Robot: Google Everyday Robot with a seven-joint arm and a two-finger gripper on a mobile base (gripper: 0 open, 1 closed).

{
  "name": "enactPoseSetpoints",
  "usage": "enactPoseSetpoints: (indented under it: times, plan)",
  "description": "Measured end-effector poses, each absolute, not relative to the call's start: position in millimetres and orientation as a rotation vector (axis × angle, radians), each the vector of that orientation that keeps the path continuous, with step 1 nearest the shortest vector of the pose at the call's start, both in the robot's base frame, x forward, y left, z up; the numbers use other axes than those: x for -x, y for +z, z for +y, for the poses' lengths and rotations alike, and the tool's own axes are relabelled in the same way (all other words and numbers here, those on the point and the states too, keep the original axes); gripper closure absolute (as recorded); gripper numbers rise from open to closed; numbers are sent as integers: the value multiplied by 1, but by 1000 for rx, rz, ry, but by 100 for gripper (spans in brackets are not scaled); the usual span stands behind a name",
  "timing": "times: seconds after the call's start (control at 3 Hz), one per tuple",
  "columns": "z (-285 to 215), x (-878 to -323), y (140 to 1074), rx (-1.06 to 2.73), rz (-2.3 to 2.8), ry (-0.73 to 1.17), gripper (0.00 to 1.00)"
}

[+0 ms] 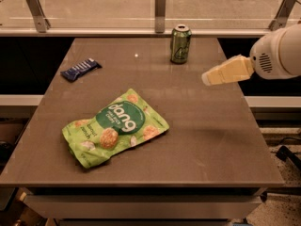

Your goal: Knock green can over

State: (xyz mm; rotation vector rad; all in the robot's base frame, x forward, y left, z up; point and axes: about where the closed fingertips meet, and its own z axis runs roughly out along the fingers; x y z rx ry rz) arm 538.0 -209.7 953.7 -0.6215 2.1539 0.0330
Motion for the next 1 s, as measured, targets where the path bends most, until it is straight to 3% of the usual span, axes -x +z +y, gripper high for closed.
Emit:
enactPoseSetpoints:
  times: [1.0]
  plan:
    - [-207, -582, 944, 352, 2040, 51, 0]
